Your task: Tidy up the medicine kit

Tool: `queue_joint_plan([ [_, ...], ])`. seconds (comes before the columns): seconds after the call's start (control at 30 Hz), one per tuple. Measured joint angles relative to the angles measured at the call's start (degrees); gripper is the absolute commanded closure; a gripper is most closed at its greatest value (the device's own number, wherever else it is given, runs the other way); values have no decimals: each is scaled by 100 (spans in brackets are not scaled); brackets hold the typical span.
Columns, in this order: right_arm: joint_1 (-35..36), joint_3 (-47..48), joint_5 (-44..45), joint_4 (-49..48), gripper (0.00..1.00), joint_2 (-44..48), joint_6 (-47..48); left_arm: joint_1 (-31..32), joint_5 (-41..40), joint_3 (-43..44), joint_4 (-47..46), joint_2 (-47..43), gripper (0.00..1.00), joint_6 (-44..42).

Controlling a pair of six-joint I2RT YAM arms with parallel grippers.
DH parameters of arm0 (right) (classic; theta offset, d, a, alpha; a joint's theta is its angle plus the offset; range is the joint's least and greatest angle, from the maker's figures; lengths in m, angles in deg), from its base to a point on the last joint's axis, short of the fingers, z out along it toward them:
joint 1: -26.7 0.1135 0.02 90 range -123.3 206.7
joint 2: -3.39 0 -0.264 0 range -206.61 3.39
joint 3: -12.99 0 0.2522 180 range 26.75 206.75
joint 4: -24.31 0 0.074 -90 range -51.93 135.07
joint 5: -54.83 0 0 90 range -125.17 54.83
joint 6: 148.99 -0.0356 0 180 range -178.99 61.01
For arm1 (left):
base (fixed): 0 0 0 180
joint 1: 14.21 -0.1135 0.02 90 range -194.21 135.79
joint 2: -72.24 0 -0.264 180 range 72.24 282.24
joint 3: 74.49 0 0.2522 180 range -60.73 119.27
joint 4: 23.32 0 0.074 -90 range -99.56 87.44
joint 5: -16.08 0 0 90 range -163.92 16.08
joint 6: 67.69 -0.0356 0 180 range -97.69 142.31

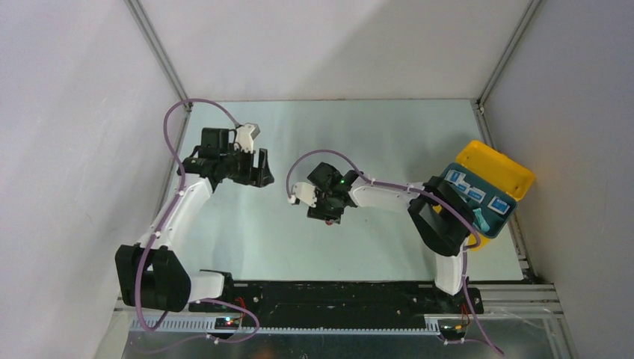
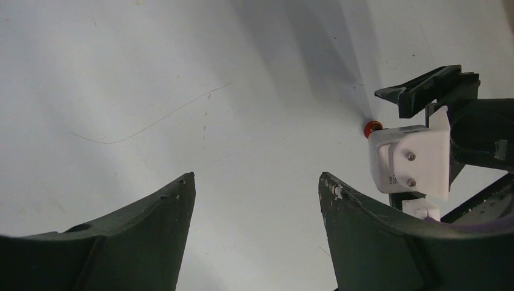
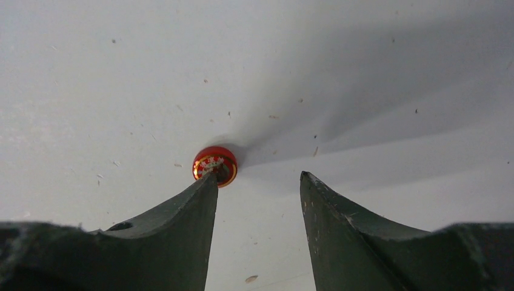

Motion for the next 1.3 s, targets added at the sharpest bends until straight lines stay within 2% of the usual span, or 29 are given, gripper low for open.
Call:
queue_joint_plan([
  [0.57,160,426,-376,431,48,-293,-4,-22,-44,0,17,39,20,0],
  [0.77,149,658,-376,632,54,-540,-13,-22,-46,0,17,39,20,0],
  [1.0,96,804,-431,800,68,-656,-31,-22,-44,0,17,39,20,0],
  [1.3,44,841,-411,1075,72,-612,-42,-22,-37,0,17,72,20,2],
])
